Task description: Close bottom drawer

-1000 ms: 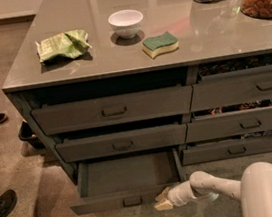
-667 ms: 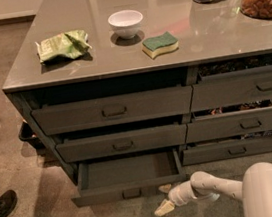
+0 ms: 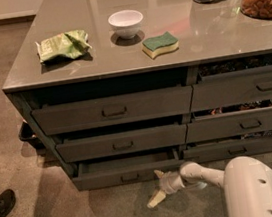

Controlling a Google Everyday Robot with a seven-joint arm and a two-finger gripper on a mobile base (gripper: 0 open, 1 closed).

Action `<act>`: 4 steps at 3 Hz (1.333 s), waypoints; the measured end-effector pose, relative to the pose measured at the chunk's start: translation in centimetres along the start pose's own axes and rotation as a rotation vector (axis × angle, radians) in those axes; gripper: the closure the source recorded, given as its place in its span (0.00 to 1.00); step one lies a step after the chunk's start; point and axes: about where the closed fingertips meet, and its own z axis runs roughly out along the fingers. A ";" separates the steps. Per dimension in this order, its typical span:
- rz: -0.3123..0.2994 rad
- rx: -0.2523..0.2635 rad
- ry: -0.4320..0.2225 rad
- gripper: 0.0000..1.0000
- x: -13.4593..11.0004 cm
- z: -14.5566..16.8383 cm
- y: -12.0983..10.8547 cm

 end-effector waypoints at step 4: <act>0.015 0.085 0.022 0.00 -2.7 2.4 -5.0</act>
Offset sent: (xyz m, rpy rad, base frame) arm 0.0579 0.0102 -0.0004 -0.0413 -0.0263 -0.0448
